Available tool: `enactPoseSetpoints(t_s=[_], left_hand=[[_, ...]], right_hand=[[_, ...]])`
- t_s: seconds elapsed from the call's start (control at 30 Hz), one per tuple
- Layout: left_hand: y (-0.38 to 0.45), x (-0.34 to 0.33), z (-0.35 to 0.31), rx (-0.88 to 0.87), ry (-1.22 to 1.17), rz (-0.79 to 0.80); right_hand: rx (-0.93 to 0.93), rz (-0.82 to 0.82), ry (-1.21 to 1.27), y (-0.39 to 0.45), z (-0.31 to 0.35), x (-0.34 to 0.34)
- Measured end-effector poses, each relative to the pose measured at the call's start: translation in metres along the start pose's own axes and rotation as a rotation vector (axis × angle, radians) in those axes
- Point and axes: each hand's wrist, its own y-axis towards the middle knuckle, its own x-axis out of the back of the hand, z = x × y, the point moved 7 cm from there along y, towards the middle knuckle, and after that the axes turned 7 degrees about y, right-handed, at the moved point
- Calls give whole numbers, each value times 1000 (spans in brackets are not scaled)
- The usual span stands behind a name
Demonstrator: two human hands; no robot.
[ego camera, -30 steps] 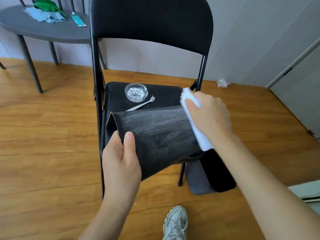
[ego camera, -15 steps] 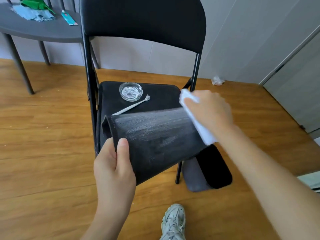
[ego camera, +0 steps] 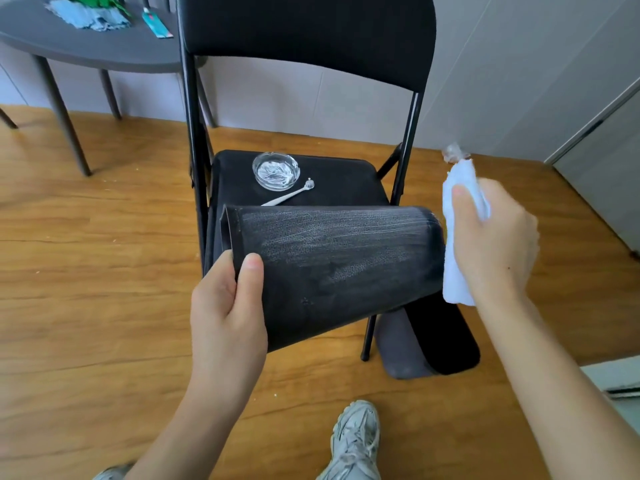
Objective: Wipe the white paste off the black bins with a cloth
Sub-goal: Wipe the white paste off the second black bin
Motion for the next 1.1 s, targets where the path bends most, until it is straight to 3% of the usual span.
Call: enactPoseSetpoints(t_s=[0.13,0.23,0.3,0.37,0.5,0.67,0.7,0.77,0.87,0.97,1.03,1.1], left_hand=[[3,-1,4,105,-83,-13],[6,-5,9,210,-186,4],[6,-5,12,249,-223,22],[5,-5,11,260,-254,46],[10,-7,7,217,-261,66],[11,-13,1,208,-266,104],[11,-14,3,223,-265,99],[8,-15,6,260,-281,99],[5,-12,11,279,-303,72],[3,-9,9,254,-294,89],[6,-8,7,244,-281,95],[8,-8,8,244,-276,72]], right_hand=[[79,121,-31,-23,37,-14],[306,136,81,-76,94,-28],[466,229,176,-119,136,-40],[520,299,210,-138,157,-43],[465,209,87,-107,100,-37],[40,26,-8,-69,14,-18],[36,18,-12,-74,23,-18],[198,58,69,-96,68,-24],[429,257,245,-142,131,-38],[530,295,216,-139,132,-37],[489,219,154,-111,104,-32],[289,94,54,-67,57,-21]])
